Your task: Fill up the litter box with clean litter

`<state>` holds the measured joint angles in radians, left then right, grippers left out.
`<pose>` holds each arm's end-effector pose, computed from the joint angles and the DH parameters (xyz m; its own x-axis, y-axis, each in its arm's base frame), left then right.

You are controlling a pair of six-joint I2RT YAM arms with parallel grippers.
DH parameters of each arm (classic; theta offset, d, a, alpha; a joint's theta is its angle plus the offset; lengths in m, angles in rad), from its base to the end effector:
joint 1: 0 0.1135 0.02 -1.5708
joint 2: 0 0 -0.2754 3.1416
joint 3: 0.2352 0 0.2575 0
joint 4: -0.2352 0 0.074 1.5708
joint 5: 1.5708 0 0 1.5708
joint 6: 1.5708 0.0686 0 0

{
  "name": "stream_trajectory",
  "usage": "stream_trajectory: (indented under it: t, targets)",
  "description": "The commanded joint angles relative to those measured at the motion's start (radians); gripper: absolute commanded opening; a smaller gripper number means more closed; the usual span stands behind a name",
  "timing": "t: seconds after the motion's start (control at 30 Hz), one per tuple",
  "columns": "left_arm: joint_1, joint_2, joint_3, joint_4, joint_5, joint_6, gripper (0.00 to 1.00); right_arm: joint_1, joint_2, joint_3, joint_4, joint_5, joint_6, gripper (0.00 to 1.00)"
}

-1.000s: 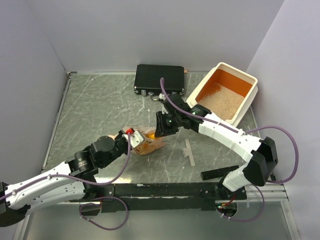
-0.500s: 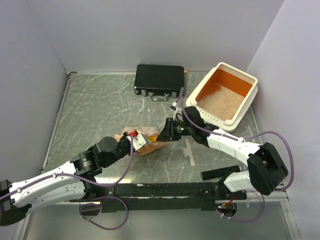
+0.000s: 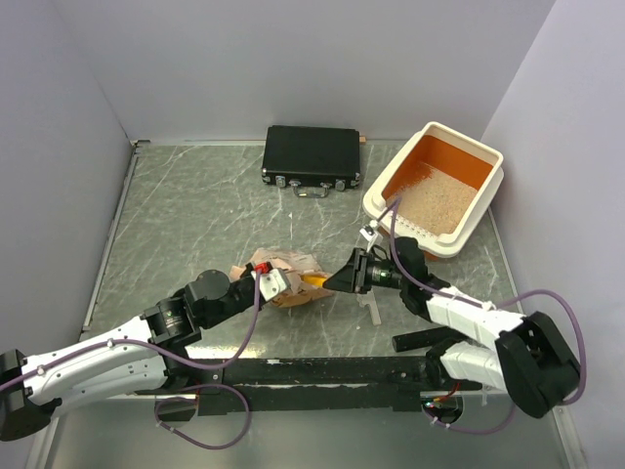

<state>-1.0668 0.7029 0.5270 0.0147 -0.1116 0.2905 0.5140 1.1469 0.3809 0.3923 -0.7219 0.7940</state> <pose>0.1068 -0.1778 0.2840 0.1598 0.2997 -0.9406 0.8051 0.5118 0.2999 0.1916 0.1602 0.1884 -0.8681 0.1246 -0.4806 -0.4075 0.3741 0.8331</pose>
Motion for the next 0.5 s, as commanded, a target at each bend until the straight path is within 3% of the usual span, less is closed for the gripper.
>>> stream_trajectory:
  t: [0.0, 0.33, 0.47]
  targets:
    - [-0.005, -0.008, -0.002, 0.088, 0.029, -0.028, 0.01, -0.020, -0.096, -0.068, -0.041, -0.033, 0.042, 0.00]
    - [-0.005, -0.013, 0.014, 0.056, -0.065, -0.010, 0.01, -0.026, -0.335, -0.056, -0.213, 0.019, 0.066, 0.00]
    - [-0.007, -0.054, 0.073, -0.037, -0.163, 0.053, 0.01, -0.026, -0.313, -0.089, -0.132, 0.010, 0.109, 0.00]
